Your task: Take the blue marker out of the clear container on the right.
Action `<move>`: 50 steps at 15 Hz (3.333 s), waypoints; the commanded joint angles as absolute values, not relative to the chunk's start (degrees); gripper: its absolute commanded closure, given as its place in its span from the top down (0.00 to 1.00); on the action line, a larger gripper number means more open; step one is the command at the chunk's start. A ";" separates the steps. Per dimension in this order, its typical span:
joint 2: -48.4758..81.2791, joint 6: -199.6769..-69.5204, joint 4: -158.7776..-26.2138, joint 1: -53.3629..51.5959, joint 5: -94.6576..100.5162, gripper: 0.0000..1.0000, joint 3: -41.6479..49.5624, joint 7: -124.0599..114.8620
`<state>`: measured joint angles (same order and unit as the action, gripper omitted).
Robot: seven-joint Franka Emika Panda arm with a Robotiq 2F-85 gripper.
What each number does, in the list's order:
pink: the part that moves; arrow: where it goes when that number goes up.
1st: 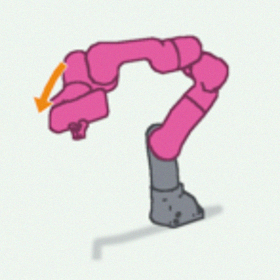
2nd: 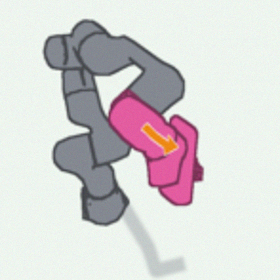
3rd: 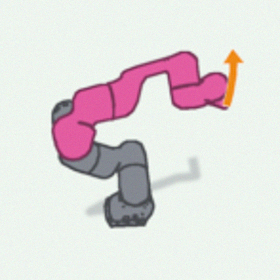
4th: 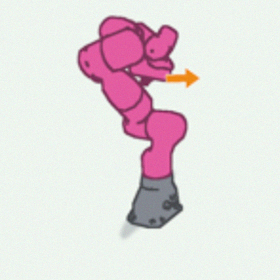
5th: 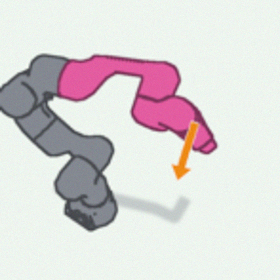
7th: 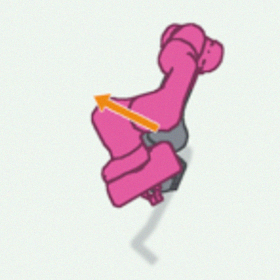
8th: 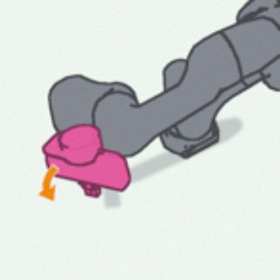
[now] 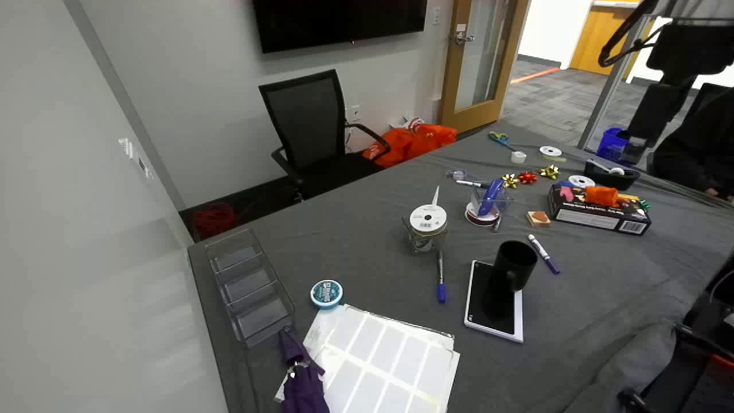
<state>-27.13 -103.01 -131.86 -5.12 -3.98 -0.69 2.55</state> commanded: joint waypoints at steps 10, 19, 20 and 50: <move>-27.09 -102.83 -131.72 -4.53 -4.20 1.00 -1.19 2.74; -20.51 -110.71 -126.67 -3.74 -8.59 1.00 -1.29 -4.51; -18.79 -112.87 -125.33 -3.55 -9.92 1.00 -1.32 -6.62; 10.31 -124.27 -109.87 -0.39 10.51 1.00 -0.09 -74.82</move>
